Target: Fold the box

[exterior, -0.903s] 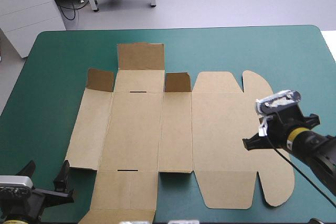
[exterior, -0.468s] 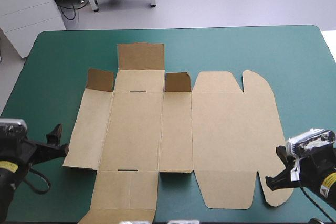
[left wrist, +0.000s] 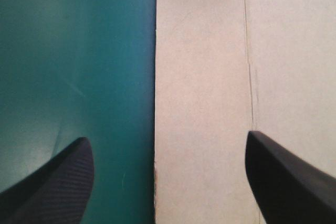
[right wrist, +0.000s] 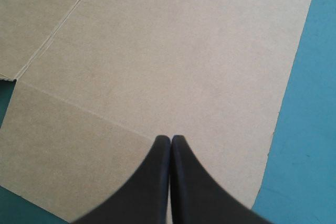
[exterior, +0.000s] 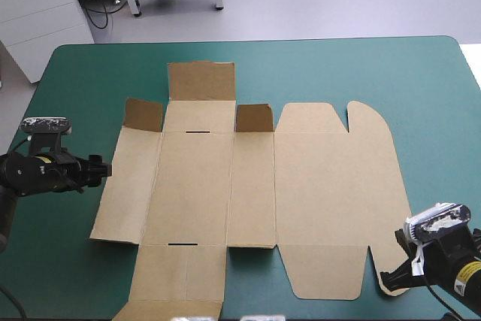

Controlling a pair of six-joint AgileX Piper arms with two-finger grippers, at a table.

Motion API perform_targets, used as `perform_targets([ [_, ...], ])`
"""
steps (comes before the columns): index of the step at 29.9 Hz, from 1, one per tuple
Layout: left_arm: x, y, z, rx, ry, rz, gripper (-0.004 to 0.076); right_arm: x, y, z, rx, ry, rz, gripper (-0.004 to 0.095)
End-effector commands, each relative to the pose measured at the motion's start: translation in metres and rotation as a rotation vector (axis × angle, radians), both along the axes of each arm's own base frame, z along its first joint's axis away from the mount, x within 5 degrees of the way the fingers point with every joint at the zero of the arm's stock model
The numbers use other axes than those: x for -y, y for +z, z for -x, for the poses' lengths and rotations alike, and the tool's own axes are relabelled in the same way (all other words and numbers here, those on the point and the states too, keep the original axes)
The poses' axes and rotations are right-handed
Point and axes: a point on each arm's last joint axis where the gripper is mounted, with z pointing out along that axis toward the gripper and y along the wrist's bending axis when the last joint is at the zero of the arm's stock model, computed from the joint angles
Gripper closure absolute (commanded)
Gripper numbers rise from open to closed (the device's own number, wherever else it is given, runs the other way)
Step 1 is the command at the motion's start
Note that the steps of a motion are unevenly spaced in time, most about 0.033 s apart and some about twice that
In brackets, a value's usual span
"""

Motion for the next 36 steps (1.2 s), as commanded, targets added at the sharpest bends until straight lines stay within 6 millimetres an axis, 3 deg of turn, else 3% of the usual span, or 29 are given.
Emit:
perform_targets([
  [1,-0.012,0.013,-0.010,0.066,0.001,0.114,0.0159,-0.001,0.012,-0.003,0.081,0.006,-0.021,0.0931],
  [5,-0.022,0.005,-0.016,0.021,-0.040,0.251,0.0159,-0.002,0.013,-0.004,0.096,0.008,-0.028,0.0931],
  [9,-0.030,-0.017,-0.022,-0.125,-0.063,0.292,0.0159,-0.002,0.013,-0.004,0.099,0.011,-0.026,0.0931],
  [23,-0.036,-0.071,-0.041,-0.433,-0.108,0.447,0.0159,-0.002,0.013,-0.004,0.099,0.011,-0.026,0.0931],
  [31,-0.029,-0.085,-0.043,-0.506,-0.109,0.541,0.0159,-0.002,0.013,-0.004,0.099,0.011,-0.026,0.0931],
  [36,-0.006,-0.093,-0.040,-0.564,-0.184,0.527,0.0159,-0.002,0.014,-0.005,0.107,0.012,-0.030,0.0931],
])
